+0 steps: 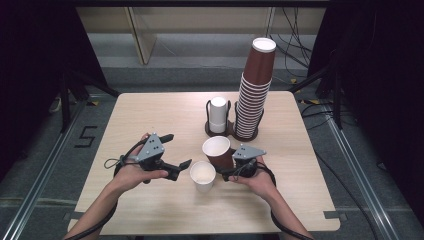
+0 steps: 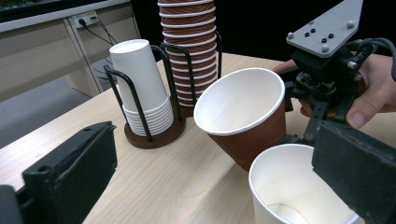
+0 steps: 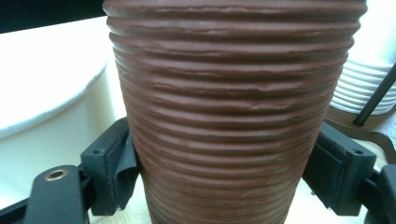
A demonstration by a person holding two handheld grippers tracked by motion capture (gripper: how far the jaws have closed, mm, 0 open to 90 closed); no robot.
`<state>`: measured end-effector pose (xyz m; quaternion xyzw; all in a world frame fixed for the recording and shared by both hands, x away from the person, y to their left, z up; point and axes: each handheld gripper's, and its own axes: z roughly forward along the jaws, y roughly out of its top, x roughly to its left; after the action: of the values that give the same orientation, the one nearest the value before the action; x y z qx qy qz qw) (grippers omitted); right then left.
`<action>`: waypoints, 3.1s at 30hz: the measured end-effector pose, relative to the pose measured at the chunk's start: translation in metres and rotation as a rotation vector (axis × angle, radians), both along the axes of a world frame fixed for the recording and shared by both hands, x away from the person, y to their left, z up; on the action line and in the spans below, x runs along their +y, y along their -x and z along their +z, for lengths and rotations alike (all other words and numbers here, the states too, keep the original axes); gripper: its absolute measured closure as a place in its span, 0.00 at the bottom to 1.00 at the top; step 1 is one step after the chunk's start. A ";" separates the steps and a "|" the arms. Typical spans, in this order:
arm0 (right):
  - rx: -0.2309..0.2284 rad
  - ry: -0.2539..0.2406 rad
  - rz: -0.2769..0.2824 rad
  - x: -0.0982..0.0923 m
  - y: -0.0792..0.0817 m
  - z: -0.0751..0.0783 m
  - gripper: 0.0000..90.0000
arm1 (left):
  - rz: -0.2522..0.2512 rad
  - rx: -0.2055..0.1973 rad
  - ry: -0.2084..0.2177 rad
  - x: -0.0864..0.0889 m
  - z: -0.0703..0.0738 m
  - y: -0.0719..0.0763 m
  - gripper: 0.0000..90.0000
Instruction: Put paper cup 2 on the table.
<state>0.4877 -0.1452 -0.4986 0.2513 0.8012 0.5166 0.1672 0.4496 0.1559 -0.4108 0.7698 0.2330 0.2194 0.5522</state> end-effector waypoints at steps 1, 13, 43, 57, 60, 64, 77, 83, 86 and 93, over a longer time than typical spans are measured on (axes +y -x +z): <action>0.002 0.004 0.003 0.000 0.000 0.000 0.22 | 0.001 0.000 0.000 0.000 0.000 0.000 0.00; 0.028 -0.004 -0.012 -0.001 0.001 -0.003 0.22 | 0.014 0.012 -0.001 0.003 -0.003 -0.002 0.00; 0.117 0.069 -0.013 -0.004 0.006 -0.001 0.01 | 0.035 0.043 -0.003 0.009 -0.013 -0.007 0.00; 0.124 0.106 -0.013 -0.023 0.017 0.010 0.00 | 0.053 0.038 -0.003 0.013 -0.017 -0.010 0.00; 0.113 0.115 -0.013 -0.029 0.019 0.011 0.00 | 0.055 0.039 -0.008 0.013 -0.017 -0.010 0.00; 0.111 0.116 -0.028 -0.037 0.023 0.013 0.00 | 0.056 0.041 -0.001 0.013 -0.018 -0.010 0.00; 0.079 0.102 -0.083 -0.070 0.036 0.024 0.00 | 0.070 0.046 0.000 0.016 -0.022 -0.012 0.00; 0.075 0.070 -0.146 -0.088 0.041 0.024 0.00 | 0.074 0.050 -0.004 0.016 -0.025 -0.012 0.00; 0.046 0.069 -0.183 -0.097 0.043 0.024 0.00 | 0.071 0.049 0.006 0.016 -0.026 -0.013 0.00; 0.045 -0.008 -0.286 -0.116 0.051 0.021 0.00 | 0.077 0.056 -0.004 0.017 -0.030 -0.014 0.00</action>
<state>0.4363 -0.2616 -0.4779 0.3753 0.7586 0.4850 0.2201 0.4637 0.1732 -0.4404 0.7673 0.2775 0.2194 0.5349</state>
